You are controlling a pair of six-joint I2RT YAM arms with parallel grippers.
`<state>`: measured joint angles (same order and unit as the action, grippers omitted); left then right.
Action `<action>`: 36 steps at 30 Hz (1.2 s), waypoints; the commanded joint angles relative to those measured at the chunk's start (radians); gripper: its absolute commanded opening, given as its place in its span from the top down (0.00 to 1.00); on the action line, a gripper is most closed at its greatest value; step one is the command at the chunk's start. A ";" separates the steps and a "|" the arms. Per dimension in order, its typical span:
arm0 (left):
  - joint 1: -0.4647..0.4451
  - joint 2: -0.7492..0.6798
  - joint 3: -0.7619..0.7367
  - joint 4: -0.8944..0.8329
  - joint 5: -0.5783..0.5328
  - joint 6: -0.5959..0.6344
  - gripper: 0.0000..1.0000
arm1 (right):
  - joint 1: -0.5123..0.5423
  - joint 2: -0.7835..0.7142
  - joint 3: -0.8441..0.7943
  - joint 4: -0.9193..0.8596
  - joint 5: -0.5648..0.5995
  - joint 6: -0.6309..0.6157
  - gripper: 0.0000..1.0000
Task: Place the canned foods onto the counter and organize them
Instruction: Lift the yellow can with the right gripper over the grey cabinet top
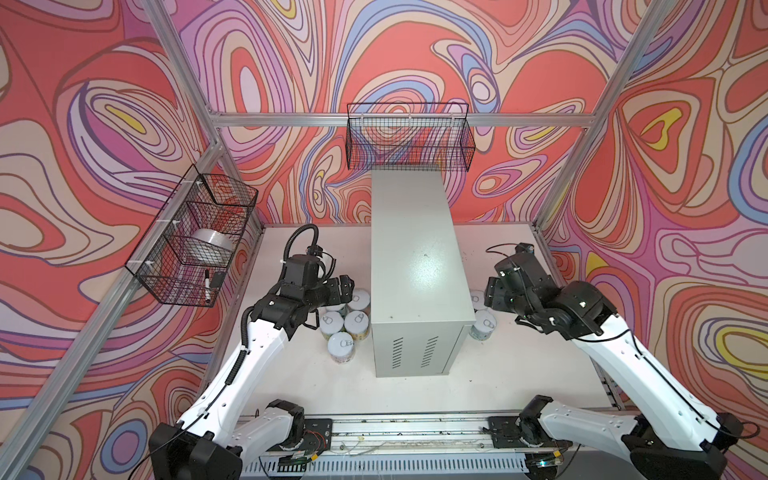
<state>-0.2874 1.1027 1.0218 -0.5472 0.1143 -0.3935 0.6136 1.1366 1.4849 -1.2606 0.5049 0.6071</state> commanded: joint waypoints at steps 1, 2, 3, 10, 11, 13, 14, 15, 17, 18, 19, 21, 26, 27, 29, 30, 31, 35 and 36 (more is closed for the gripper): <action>-0.002 0.019 0.042 -0.058 -0.032 0.031 0.09 | -0.005 0.046 0.160 -0.032 0.097 -0.124 1.00; -0.001 0.024 0.053 -0.067 -0.037 0.033 0.09 | -0.004 0.073 0.215 -0.035 0.079 -0.158 1.00; -0.002 0.029 0.066 -0.076 -0.039 0.036 0.09 | -0.004 0.108 0.284 -0.048 0.058 -0.181 1.00; -0.002 0.072 0.145 -0.148 -0.082 0.060 0.09 | -0.004 0.365 0.723 -0.160 -0.092 -0.278 1.00; -0.002 0.075 0.149 -0.151 -0.081 0.063 0.09 | -0.004 0.394 0.777 -0.167 -0.102 -0.283 1.00; -0.002 0.077 0.147 -0.143 -0.074 0.062 0.09 | -0.002 0.435 0.855 -0.167 -0.133 -0.297 1.00; -0.002 0.078 0.147 -0.141 -0.067 0.062 0.09 | -0.003 0.456 0.883 -0.164 -0.149 -0.301 1.00; -0.002 0.081 0.147 -0.138 -0.063 0.061 0.09 | -0.002 0.474 0.907 -0.161 -0.162 -0.305 1.00; -0.002 0.081 0.146 -0.133 -0.051 0.059 0.09 | 0.000 0.496 0.937 -0.149 -0.183 -0.308 1.00; -0.001 0.082 0.146 -0.130 -0.046 0.058 0.09 | 0.001 0.506 0.946 -0.142 -0.194 -0.308 1.00; -0.002 0.084 0.147 -0.128 -0.044 0.058 0.09 | 0.006 0.515 0.957 -0.139 -0.204 -0.307 1.00; -0.002 0.087 0.149 -0.126 -0.043 0.053 0.09 | 0.021 0.544 0.993 -0.146 -0.214 -0.308 1.00; -0.002 0.092 0.150 -0.120 -0.038 0.050 0.09 | 0.044 0.622 1.113 -0.194 -0.232 -0.316 1.00; -0.002 0.094 0.149 -0.119 -0.039 0.049 0.09 | 0.046 0.629 1.126 -0.201 -0.237 -0.316 1.00; -0.002 0.095 0.142 -0.112 -0.038 0.044 0.09 | 0.053 0.661 1.129 -0.204 -0.238 -0.313 1.00; -0.002 0.096 0.139 -0.110 -0.034 0.042 0.09 | 0.056 0.666 1.125 -0.203 -0.240 -0.311 1.00; -0.002 0.098 0.135 -0.106 -0.030 0.038 0.09 | 0.059 0.672 1.124 -0.203 -0.240 -0.308 1.00; -0.002 0.102 0.131 -0.099 -0.018 0.033 0.09 | 0.067 0.693 1.133 -0.198 -0.259 -0.305 1.00; -0.002 0.104 0.130 -0.097 -0.020 0.033 0.09 | 0.069 0.696 1.135 -0.197 -0.259 -0.305 1.00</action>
<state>-0.2874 1.1957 1.1511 -0.6537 0.0834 -0.3489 0.6716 1.8370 2.5858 -1.5089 0.2512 0.3012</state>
